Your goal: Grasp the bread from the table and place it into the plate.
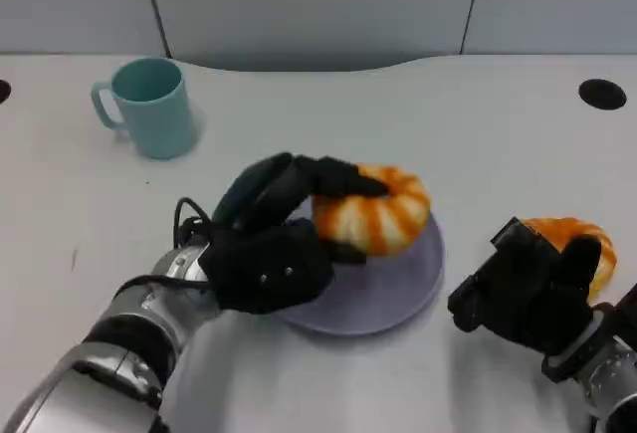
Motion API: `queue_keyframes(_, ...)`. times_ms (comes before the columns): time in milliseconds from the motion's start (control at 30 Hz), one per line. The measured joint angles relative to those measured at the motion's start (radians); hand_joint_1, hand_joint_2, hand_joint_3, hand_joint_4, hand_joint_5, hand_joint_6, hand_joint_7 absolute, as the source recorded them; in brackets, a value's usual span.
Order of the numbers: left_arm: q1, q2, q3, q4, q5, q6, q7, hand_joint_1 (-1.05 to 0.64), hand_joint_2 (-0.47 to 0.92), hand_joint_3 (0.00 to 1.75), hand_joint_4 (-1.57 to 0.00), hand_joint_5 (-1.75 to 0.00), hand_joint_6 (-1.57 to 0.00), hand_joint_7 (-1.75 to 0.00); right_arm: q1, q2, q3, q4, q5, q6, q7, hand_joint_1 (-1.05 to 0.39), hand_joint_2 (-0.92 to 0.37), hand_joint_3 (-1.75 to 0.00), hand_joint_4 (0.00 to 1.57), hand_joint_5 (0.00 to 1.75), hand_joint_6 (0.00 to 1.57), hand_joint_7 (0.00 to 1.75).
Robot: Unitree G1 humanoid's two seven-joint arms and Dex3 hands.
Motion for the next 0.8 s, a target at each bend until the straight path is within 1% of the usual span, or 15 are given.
queue_keyframes(33,0.003,0.003,-0.003,0.001,0.000,0.006,-0.020,-0.47,0.72,0.01,-0.60,0.00,-0.60,0.00,0.004,0.001,0.001,-0.004,0.000,0.004,0.000,-0.72,-0.92,-0.07,1.53,0.01,1.33,0.01)
queue_keyframes(100,0.003,0.022,-0.018,-0.003,0.008,0.023,-0.065,-0.68,0.78,0.02,-0.39,0.00,-0.44,0.00,0.010,0.008,0.003,-0.015,0.001,0.014,-0.001,-0.72,-0.92,-0.08,1.56,0.02,1.35,0.01)
queue_keyframes(133,0.003,0.038,-0.032,-0.007,0.021,0.036,-0.078,-0.73,0.79,0.02,-0.33,0.00,-0.40,0.00,0.014,0.010,0.007,-0.026,0.000,0.024,-0.008,-0.71,-0.92,-0.09,1.56,0.02,1.35,0.01)
queue_keyframes(200,0.002,0.065,-0.052,-0.017,0.040,0.056,-0.087,-0.78,0.81,0.02,-0.25,0.00,-0.35,0.00,0.024,0.011,0.013,-0.046,0.000,0.027,-0.023,-0.71,-0.92,-0.11,1.57,0.02,1.35,0.01)
queue_keyframes(267,0.002,0.095,-0.062,-0.031,0.055,0.060,-0.088,-0.82,0.81,0.02,-0.23,0.00,-0.32,0.00,0.034,0.014,0.017,-0.068,0.000,0.027,-0.032,-0.71,-0.92,-0.11,1.57,0.02,1.35,0.01)
queue_keyframes(300,0.002,0.107,-0.065,-0.038,0.056,0.060,-0.095,-0.88,0.87,0.03,-0.22,0.00,-0.29,0.00,0.037,0.015,0.017,-0.073,0.001,0.026,-0.036,-0.71,-0.92,-0.10,1.57,0.02,1.35,0.01)
queue_keyframes(333,0.002,0.121,-0.066,-0.044,0.055,0.056,-0.106,-0.91,0.89,0.04,-0.22,0.00,-0.28,0.00,0.039,0.017,0.017,-0.074,0.001,0.026,-0.038,-0.71,-0.92,-0.10,1.57,0.02,1.35,0.01)
queue_keyframes(367,0.002,0.134,-0.066,-0.050,0.055,0.048,-0.116,-0.94,0.91,0.09,-0.20,0.00,-0.25,0.00,0.040,0.020,0.017,-0.074,0.002,0.026,-0.038,-0.71,-0.92,-0.10,1.56,0.02,1.35,0.00)
queue_keyframes(400,0.002,0.146,-0.064,-0.058,0.052,0.041,-0.130,-0.98,0.91,0.19,-0.16,0.00,-0.20,-0.01,0.041,0.022,0.017,-0.073,0.002,0.026,-0.037,-0.71,-0.92,-0.10,1.56,0.01,1.35,0.00)
queue_keyframes(467,0.004,0.172,-0.047,-0.076,0.019,0.010,-0.185,-1.00,0.92,0.25,-0.13,0.00,-0.17,0.00,0.041,0.023,0.019,-0.071,0.002,0.028,-0.035,-0.71,-0.92,-0.10,1.56,0.01,1.35,0.01)
queue_keyframes(533,0.006,0.196,-0.019,-0.091,-0.029,-0.018,-0.241,-1.04,0.92,0.39,-0.10,0.00,-0.12,-0.01,0.041,0.023,0.024,-0.071,0.002,0.036,-0.037,-0.70,-0.92,-0.10,1.56,0.02,1.36,0.01)
queue_keyframes(600,0.028,0.219,0.032,-0.115,-0.113,-0.059,-0.333,-1.05,0.92,0.44,-0.08,0.00,-0.09,0.00,0.041,0.024,0.027,-0.071,0.002,0.041,-0.041,-0.70,-0.92,-0.10,1.57,0.02,1.37,0.01)
queue_keyframes(667,0.056,0.235,0.081,-0.138,-0.208,-0.088,-0.436,-1.05,0.92,0.45,-0.08,0.00,-0.08,0.00,0.041,0.025,0.027,-0.072,0.003,0.040,-0.056,-0.70,-0.92,-0.11,1.57,0.03,1.38,0.02)
queue_keyframes(733,0.084,0.240,0.120,-0.158,-0.288,-0.095,-0.529,-1.05,0.92,0.46,-0.09,0.00,-0.07,0.00,0.041,0.029,0.028,-0.076,0.003,0.040,-0.071,-0.69,-0.92,-0.10,1.57,0.03,1.38,0.01)
queue_keyframes(800,0.125,0.233,0.176,-0.197,-0.425,-0.099,-0.674,-1.05,0.92,0.47,-0.11,-0.02,-0.08,-0.01,0.041,0.030,0.033,-0.083,0.003,0.052,-0.077,-0.70,-0.92,-0.11,1.57,0.03,1.37,0.01)
